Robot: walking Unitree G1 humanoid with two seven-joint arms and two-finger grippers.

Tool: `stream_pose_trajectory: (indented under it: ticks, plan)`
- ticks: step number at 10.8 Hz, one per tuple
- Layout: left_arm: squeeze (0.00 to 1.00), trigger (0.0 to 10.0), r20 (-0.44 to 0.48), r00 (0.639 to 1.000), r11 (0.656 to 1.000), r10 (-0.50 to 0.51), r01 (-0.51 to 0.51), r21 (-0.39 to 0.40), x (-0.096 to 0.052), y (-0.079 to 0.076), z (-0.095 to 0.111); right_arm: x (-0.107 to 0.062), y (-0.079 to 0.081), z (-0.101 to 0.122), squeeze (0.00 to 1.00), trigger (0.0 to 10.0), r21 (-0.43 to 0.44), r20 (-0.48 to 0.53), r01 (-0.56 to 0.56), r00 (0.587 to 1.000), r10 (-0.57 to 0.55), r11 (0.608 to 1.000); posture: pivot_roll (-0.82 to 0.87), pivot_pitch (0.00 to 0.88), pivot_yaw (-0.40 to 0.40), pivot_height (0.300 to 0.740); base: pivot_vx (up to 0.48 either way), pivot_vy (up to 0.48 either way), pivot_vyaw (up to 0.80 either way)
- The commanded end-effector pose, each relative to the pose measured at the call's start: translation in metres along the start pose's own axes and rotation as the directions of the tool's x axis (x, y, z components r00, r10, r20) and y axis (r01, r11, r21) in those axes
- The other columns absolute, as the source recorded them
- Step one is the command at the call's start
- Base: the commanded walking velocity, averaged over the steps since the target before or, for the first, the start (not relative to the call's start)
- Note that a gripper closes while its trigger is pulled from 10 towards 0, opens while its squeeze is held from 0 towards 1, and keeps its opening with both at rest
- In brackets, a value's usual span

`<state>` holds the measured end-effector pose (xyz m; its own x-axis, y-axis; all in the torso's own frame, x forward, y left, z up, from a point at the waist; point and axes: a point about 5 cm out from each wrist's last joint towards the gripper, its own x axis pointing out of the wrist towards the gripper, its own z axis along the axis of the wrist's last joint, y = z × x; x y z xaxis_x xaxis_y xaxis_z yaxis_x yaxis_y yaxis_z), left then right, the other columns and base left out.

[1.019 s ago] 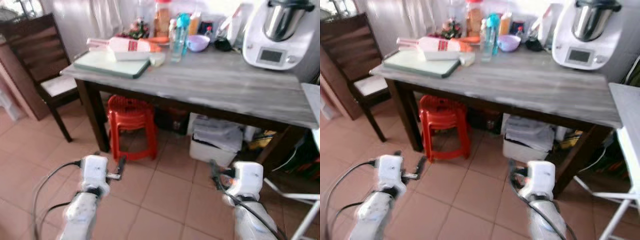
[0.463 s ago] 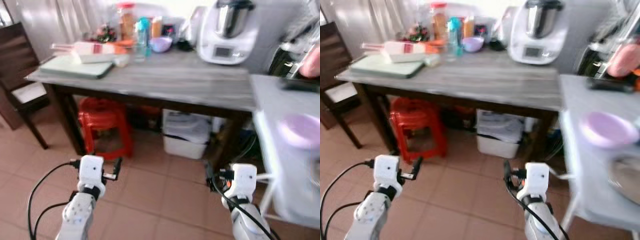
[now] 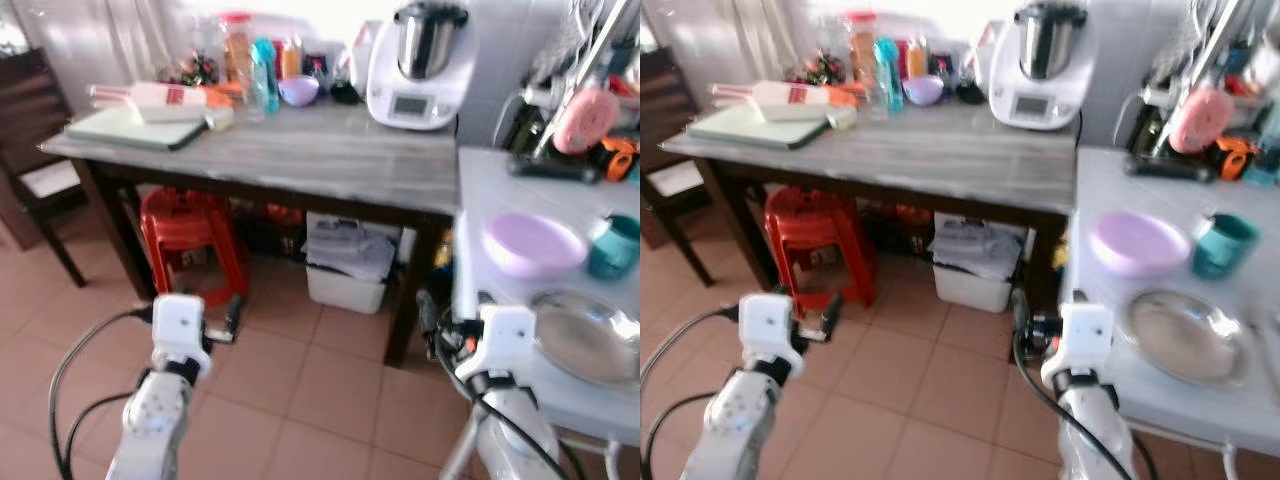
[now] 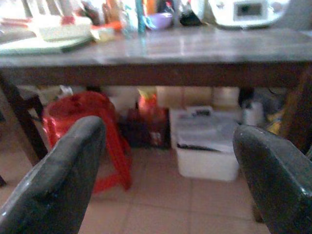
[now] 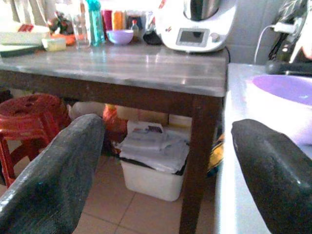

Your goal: Setting the table

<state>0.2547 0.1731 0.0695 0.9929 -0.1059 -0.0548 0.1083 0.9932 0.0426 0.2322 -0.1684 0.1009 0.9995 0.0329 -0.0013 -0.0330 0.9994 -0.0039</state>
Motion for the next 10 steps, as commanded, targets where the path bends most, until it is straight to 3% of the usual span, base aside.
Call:
stream_pose_trajectory:
  ticks: [1,10]
  plan:
    - [0.00,10.0,0.020,1.000,1.000,-0.022,0.022,0.000,0.0020,-0.0045,0.0075,-0.0018,-0.0027,0.0021,0.00,10.0,-0.003,-0.005,0.018,1.000,-0.018,1.000,0.10,0.000,0.020,0.740,0.000,-0.322,0.00]
    - [0.00,10.0,0.008,0.998,0.998,-0.065,0.065,-0.004,0.0021,-0.0124,0.0082,-0.0019,-0.0014,-0.0025,0.00,10.0,0.004,-0.031,0.034,0.999,-0.034,0.999,0.11,0.000,0.023,0.740,0.000,-0.288,0.00]
